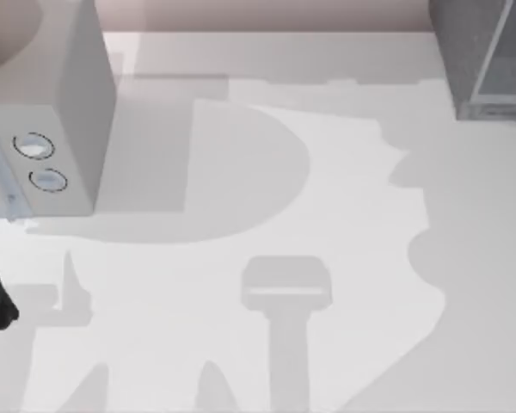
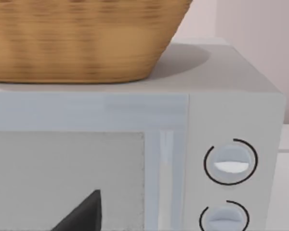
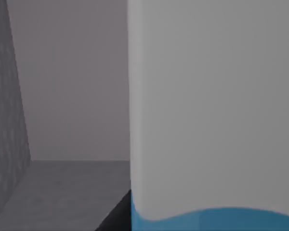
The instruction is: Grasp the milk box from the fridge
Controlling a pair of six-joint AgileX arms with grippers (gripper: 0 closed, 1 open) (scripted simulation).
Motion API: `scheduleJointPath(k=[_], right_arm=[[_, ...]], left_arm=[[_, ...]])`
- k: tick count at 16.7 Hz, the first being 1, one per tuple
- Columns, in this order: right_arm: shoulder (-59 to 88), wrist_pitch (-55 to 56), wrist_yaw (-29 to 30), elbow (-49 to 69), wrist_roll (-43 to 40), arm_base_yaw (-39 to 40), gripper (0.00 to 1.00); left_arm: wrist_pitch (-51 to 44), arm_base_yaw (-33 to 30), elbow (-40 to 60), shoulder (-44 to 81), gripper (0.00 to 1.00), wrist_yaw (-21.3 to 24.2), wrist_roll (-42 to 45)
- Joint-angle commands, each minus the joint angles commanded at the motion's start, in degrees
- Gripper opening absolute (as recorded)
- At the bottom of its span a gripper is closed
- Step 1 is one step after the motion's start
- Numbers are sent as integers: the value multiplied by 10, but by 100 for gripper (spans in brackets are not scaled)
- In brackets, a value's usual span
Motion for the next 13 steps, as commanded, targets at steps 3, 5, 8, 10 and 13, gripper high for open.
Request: scheduleJointPath(k=[3,5,8,10,13], right_arm=[[-51,29,-14,-88,-1,-14,0],[-71,44,-20,-117,-1,-20,0],[-74,47,-21,-123,-1,-21,0],[-71,45,-20,-121,0,-18,0],[-85,35,-17,-128,0,-14,0]], left_arm=[[0,0,0,0,100,0,0],[0,0,0,0,100,0,0],[0,0,0,0,100,0,0],[0,0,0,0,100,0,0],[0,0,0,0,100,0,0]])
